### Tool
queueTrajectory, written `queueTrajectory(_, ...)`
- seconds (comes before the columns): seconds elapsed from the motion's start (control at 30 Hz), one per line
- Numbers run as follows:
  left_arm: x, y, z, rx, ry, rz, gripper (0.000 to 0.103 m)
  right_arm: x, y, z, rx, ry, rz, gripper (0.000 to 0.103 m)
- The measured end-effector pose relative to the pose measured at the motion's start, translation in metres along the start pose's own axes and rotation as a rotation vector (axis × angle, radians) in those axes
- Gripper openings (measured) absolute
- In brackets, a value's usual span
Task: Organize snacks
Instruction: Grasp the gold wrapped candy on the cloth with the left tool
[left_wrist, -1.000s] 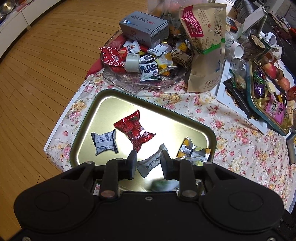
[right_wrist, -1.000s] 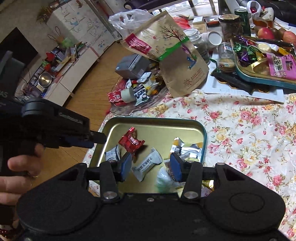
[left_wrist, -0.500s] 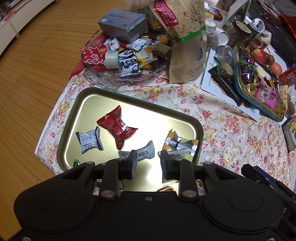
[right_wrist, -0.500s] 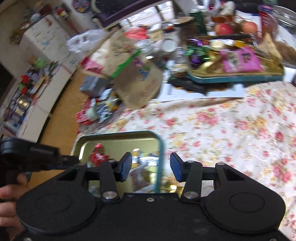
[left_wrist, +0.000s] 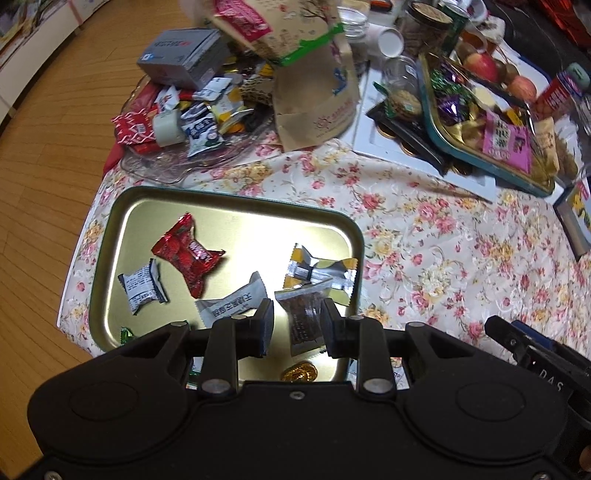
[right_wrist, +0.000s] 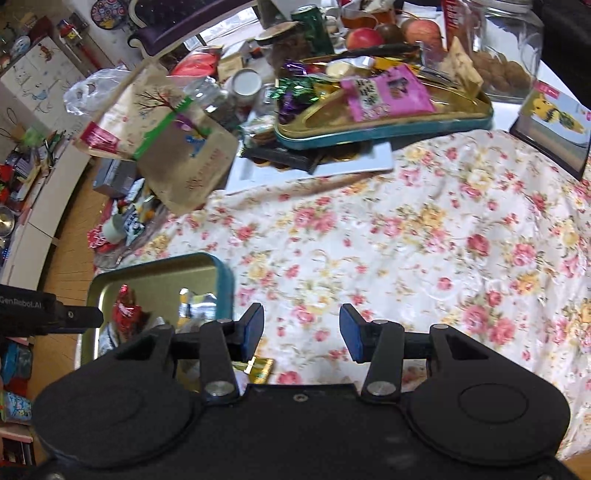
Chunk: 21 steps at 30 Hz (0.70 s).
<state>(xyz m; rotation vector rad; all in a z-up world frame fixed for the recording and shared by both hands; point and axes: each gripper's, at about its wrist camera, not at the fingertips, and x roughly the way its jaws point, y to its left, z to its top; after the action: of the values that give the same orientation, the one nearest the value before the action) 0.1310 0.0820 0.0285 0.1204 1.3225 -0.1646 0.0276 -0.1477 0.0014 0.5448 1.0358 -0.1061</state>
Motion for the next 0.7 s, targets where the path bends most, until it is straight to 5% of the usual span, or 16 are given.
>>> queueTrajectory(0.33,0.013,-0.054,-0.011,0.149,0.031,0.006,0.038,-0.006,-0.026,-0.002,0.034,-0.004,-0.039,0.049)
queueTrajectory(0.7,0.043,-0.09,-0.025,0.186,0.108,-0.107,0.038,-0.031,-0.048,0.002,0.093,-0.052,-0.047,0.049)
